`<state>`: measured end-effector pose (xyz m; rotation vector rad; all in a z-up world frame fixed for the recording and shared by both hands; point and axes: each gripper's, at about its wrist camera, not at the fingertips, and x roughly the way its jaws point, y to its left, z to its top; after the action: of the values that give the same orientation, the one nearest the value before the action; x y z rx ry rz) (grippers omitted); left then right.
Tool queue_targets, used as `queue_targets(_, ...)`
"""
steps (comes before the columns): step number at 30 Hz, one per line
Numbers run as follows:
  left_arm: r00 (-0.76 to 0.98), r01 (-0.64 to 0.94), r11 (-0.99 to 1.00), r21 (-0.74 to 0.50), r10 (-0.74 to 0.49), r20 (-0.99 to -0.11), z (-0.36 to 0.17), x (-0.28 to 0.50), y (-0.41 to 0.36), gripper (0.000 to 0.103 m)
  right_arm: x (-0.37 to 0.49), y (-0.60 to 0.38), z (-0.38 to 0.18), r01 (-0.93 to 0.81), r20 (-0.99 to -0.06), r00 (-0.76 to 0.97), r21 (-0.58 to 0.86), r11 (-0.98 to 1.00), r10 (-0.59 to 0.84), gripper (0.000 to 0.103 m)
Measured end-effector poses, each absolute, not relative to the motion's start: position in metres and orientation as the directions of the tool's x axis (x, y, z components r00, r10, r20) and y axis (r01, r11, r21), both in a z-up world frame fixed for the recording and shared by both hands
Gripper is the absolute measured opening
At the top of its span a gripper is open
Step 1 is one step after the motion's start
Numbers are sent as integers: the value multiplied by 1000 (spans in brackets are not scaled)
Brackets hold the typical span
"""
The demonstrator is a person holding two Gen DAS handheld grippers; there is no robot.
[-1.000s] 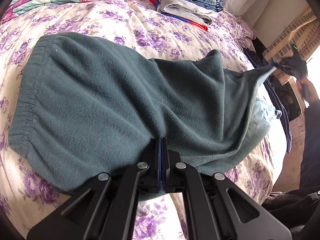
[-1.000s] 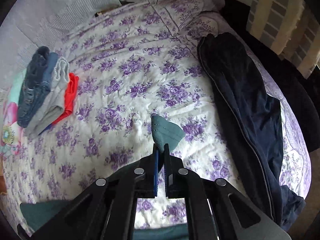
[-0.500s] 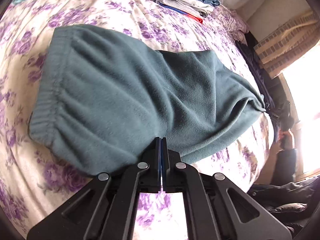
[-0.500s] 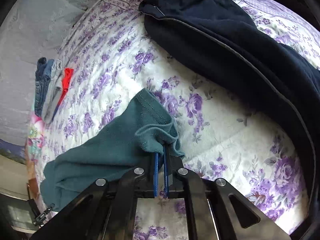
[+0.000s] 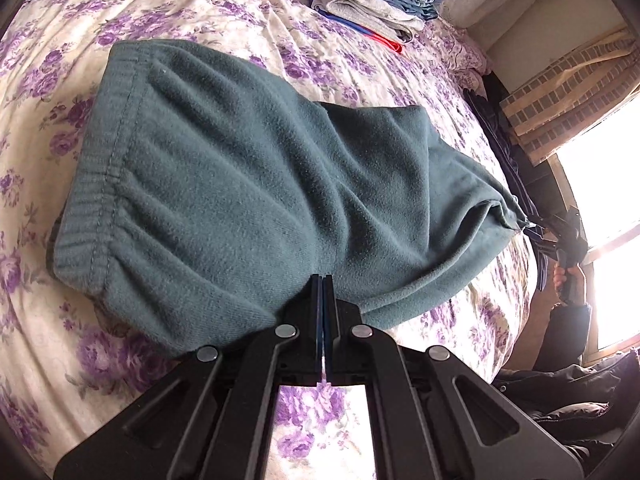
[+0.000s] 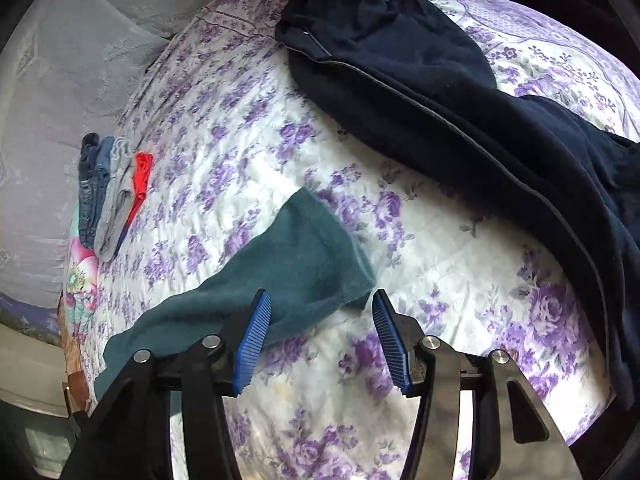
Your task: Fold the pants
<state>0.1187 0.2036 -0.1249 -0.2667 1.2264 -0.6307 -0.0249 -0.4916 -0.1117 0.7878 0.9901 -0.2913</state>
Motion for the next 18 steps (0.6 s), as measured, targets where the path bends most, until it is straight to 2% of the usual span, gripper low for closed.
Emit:
queue_targets(2, 194, 301, 799, -521, -586, -787, -125, 120, 204, 1, -15, -499, -126, 512, -791, 565, 559, 652, 234, 56)
queue_targets(3, 193, 299, 798, -524, -588, -785, -126, 120, 204, 1, -8, -499, -130, 482, -777, 573, 577, 659, 261, 43)
queue_targets(4, 192, 298, 798, -524, -588, -786, -126, 120, 204, 1, -2, -497, -129, 463, -779, 570, 566, 682, 259, 11)
queue_targets(11, 202, 287, 823, -491, -553, -808, -121, 116, 200, 1, 28, -486, -68, 429, -839, 543, 292, 855, 14, 11)
queue_targets(13, 205, 287, 821, -494, -556, -806, -122, 113, 200, 1, 37, -493, -78, 455, -874, 483, 198, 868, -54, 14)
queue_targets(15, 208, 282, 816, -505, -566, -798, -125, 112, 202, 1, 46, -504, -107, 521, -913, 355, 17, 853, -199, 11)
queue_targets(18, 192, 268, 797, -541, -594, -781, -128, 115, 208, 1, 46, -516, -112, 526, -912, 371, 53, 849, -173, 12)
